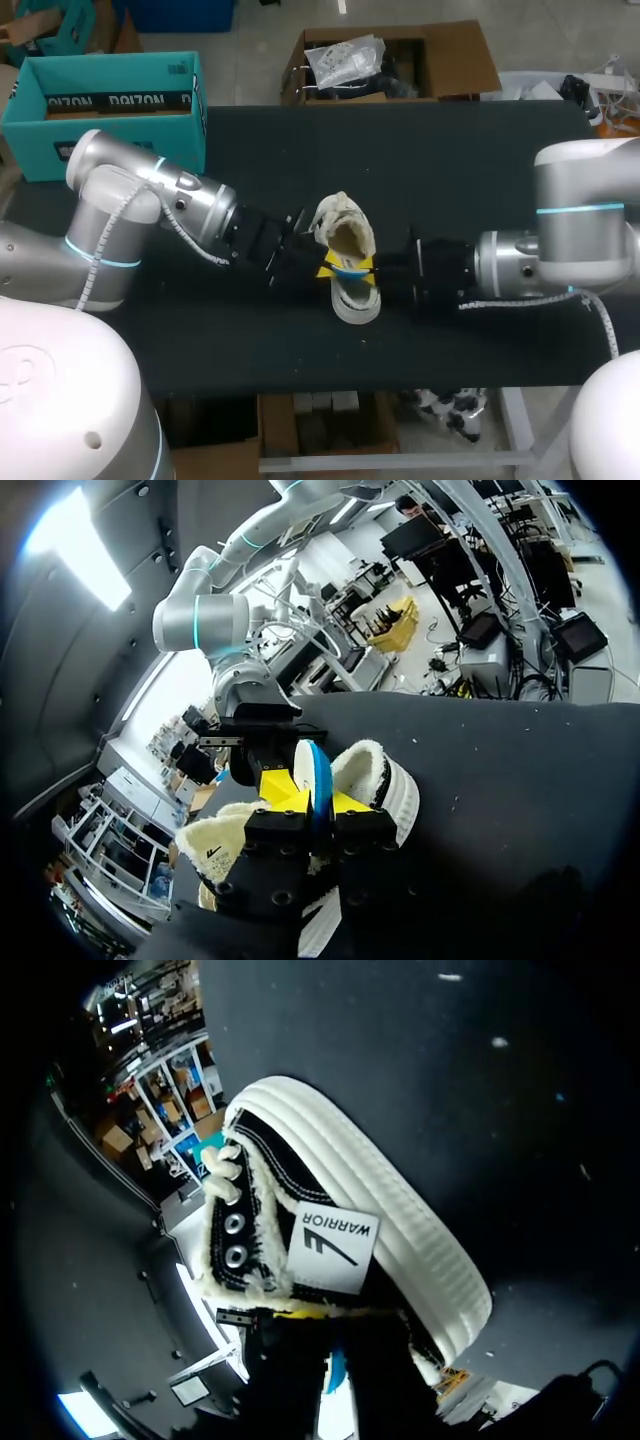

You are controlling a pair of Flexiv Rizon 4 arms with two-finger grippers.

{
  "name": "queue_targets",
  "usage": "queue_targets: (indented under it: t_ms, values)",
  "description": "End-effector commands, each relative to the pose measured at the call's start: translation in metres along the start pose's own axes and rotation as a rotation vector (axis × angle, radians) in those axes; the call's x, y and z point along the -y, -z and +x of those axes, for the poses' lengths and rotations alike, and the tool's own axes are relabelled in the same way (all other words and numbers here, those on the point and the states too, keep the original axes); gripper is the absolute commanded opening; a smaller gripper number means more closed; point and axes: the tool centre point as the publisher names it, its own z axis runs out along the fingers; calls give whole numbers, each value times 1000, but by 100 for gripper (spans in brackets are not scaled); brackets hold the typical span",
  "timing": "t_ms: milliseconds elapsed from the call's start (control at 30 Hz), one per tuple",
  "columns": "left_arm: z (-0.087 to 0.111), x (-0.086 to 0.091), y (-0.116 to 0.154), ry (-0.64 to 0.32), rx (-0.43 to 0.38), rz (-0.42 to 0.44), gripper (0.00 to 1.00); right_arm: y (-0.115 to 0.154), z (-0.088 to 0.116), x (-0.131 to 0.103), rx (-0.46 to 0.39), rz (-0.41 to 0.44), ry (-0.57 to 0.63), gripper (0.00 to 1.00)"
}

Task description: Open the shoe tongue, take the insole out of the shoe, put the insole back into the shoe, and pack the shoe into the shoebox

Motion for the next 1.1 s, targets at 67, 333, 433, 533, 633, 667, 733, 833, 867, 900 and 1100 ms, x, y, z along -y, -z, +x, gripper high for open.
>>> queue_targets:
  t_ms: [67, 333, 433, 533, 633, 667, 733, 833, 867, 900, 1100]
  values:
    - [0, -1, -4, 0, -3, 0, 0, 5, 0, 7, -11, -5, 4, 36]
    - [1, -2, -3, 1, -3, -2, 0, 13, 1, 32, -23, 19, 59, 33]
    - [1, -2, -3, 2, 0, -4, 0, 13, 1, 36, -22, 28, 70, 16]
    - [0, -2, -4, 2, 4, -5, 0, 11, 1, 38, -16, 34, 76, 0]
    - [0, -3, -4, 5, 6, -8, 0, 7, 1, 35, -12, 42, 73, 0]
    - [0, -4, -5, 7, 7, -10, 0, 6, 1, 33, -9, 44, 70, 0]
    - [0, -7, -5, 19, 13, -10, 0, 2, 0, 28, -1, 47, 63, 0]
    - [-1, -4, -4, 19, 17, -4, 45, -2, -1, 22, 9, 47, 52, 0]
    - [-1, -3, -4, 17, 18, -2, 44, -3, -1, 20, 10, 47, 51, 0]
    - [-1, -2, -4, 16, 18, -1, 43, -3, -1, 18, 14, 45, 46, 0]
    - [-2, 4, 6, 29, 16, 4, 71, -1, -2, 15, 40, 25, 48, 0]
